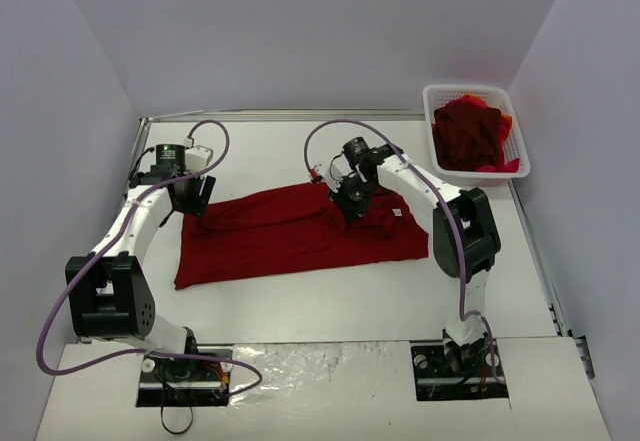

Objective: Fold and stack the t-shirts
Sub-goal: Fold the other side of the tshirt into a rectangle

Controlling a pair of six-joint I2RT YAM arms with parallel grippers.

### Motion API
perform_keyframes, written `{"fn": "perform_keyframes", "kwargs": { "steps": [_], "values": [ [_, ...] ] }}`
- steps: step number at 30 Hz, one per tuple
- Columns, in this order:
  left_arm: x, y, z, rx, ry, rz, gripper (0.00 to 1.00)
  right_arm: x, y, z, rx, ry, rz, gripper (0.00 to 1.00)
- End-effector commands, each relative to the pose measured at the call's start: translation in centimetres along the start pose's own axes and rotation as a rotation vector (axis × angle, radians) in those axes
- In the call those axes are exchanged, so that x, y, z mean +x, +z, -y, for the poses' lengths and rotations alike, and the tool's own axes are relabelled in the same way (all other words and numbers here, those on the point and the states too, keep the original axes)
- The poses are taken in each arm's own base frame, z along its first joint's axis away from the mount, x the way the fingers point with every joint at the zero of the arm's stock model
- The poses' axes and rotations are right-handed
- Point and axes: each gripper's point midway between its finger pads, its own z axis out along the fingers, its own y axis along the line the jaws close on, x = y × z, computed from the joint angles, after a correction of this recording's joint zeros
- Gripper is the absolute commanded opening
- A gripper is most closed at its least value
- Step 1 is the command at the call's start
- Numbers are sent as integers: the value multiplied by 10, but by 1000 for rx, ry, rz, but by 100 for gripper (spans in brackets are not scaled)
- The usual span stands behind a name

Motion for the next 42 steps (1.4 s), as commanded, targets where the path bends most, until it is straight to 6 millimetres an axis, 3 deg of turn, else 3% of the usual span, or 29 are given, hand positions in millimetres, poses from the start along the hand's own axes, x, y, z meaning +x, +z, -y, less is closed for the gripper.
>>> {"fn": "perform_keyframes", "kwargs": {
  "steps": [1,13,17,19,21,23,26,30,35,42],
  "values": [
    [-8,-10,0,3,7,38,63,4,-13,-25,-26,-33,-35,0],
    [-8,-9,1,8,7,37,63,9,-8,-42,-66,-50,-65,0],
    [-7,-8,2,11,8,35,63,18,4,-47,-93,-50,-101,0],
    [-7,-8,2,12,7,33,63,21,9,-47,-101,-52,-112,13],
    [-7,-8,2,11,9,31,64,25,17,-45,-107,-48,-131,17],
    [-7,-8,2,12,9,32,63,26,22,-42,-114,-41,-137,30],
    [-7,-8,2,11,9,31,64,24,24,-41,-119,-35,-135,32],
    [-6,-7,3,13,9,29,63,12,11,-39,-99,-45,-96,35],
    [-7,-7,3,16,9,31,64,5,-21,-34,-21,-58,-52,37],
    [-7,-8,3,14,9,32,63,32,-43,-11,63,27,-53,38]
  ]
}}
